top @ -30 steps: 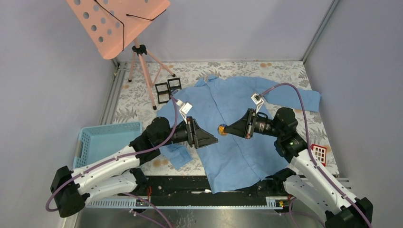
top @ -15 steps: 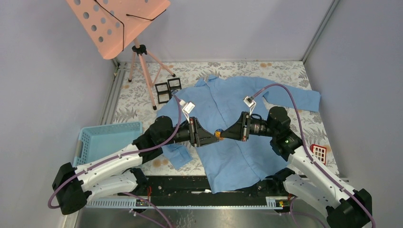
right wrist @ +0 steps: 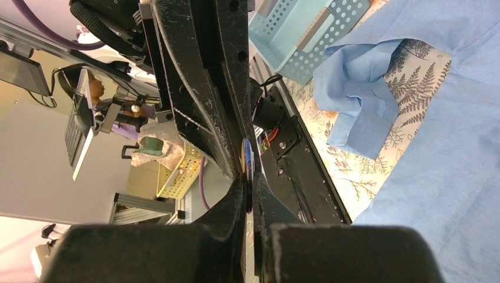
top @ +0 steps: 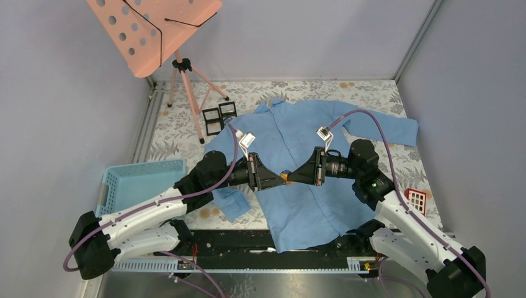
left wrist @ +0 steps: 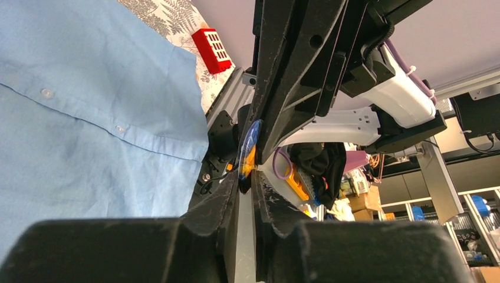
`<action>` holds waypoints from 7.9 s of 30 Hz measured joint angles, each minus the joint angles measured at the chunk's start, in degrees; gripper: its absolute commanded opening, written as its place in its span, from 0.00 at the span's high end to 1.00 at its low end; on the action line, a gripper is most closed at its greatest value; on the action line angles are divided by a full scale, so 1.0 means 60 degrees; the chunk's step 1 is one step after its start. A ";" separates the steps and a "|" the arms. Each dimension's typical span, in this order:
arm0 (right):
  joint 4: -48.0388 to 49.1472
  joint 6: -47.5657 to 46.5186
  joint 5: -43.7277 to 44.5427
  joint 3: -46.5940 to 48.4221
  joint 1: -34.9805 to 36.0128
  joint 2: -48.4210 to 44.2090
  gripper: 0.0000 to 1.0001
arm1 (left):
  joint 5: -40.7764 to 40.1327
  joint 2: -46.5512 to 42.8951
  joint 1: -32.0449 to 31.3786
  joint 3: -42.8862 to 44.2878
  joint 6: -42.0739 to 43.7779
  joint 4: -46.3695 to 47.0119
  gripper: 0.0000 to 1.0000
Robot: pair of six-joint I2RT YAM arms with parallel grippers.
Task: Pin the brooch onto the clothing
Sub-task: Pick up the brooch from the center of the board, then adjust the brooch.
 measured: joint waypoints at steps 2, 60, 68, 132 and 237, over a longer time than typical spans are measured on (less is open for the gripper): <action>-0.0004 -0.0044 -0.0040 0.0000 0.0004 0.0000 1.00 | 0.0004 0.0025 0.0000 0.0000 -0.0018 0.0000 0.95; -0.1242 0.6513 0.5293 0.0619 0.1439 0.2076 0.58 | -1.0051 0.3257 -0.3949 0.4707 0.9551 -0.7260 1.00; -0.1166 0.6710 0.5617 0.0586 0.1632 0.2295 0.71 | -1.1063 0.3752 -0.4375 0.4699 0.9781 -0.7107 1.00; 0.3351 0.3457 0.4940 -0.0718 0.1810 -0.0805 1.00 | -0.3235 -0.1293 -0.1286 0.1719 0.0200 -0.2302 0.31; 0.0550 0.1173 0.3872 0.0528 0.1803 -0.0685 0.52 | 0.3552 0.0208 0.1734 0.3013 0.3632 -0.3049 1.00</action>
